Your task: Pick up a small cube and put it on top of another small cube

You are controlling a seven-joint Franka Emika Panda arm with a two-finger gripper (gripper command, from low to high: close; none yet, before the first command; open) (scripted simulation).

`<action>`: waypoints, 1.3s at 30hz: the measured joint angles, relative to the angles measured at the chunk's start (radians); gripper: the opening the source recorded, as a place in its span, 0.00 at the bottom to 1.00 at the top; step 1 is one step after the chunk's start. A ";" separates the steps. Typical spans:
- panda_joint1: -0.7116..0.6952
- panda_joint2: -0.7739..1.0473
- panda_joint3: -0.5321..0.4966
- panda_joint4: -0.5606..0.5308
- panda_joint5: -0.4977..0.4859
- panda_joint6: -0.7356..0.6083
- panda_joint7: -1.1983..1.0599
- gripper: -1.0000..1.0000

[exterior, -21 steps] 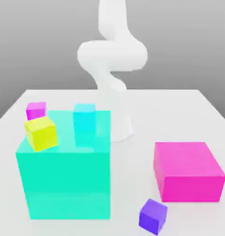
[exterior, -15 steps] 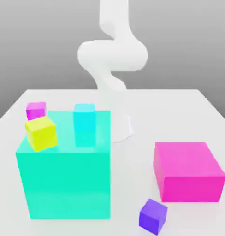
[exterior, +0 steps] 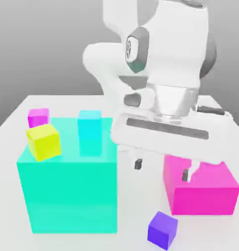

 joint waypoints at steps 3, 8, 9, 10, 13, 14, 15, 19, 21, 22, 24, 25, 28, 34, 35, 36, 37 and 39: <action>0.024 0.104 0.001 -0.023 -0.001 0.042 0.084 0.50; 0.045 0.247 -0.042 -0.025 -0.005 0.157 0.175 0.50; 0.058 0.281 -0.061 -0.018 -0.023 0.186 0.191 0.50; 0.071 0.317 -0.080 -0.011 -0.046 0.214 0.209 0.50; 0.100 0.374 -0.118 0.001 -0.078 0.260 0.234 0.00; 0.101 0.374 -0.118 0.001 -0.078 0.260 0.234 0.00; 0.101 0.374 -0.118 0.001 -0.078 0.261 0.234 0.00; 0.099 0.372 -0.116 0.001 -0.077 0.260 0.234 0.00; 0.076 0.316 -0.085 -0.011 -0.040 0.217 0.206 0.00; 0.064 0.282 -0.069 -0.019 -0.017 0.191 0.189 0.00; 0.048 0.214 -0.041 -0.032 0.025 0.139 0.151 0.00; 0.049 0.190 -0.031 -0.033 0.021 0.121 0.122 0.00; 0.048 0.107 -0.017 -0.034 -0.009 0.052 0.028 0.00; 0.030 -0.099 -0.024 -0.043 -0.019 -0.123 -0.197 0.00; 0.032 -0.135 -0.028 -0.045 -0.015 -0.152 -0.238 0.00; 0.034 -0.172 -0.035 -0.047 -0.011 -0.182 -0.279 0.00; 0.038 -0.208 -0.042 -0.048 -0.006 -0.211 -0.321 0.00; 0.046 -0.281 -0.058 -0.052 0.006 -0.269 -0.406 0.00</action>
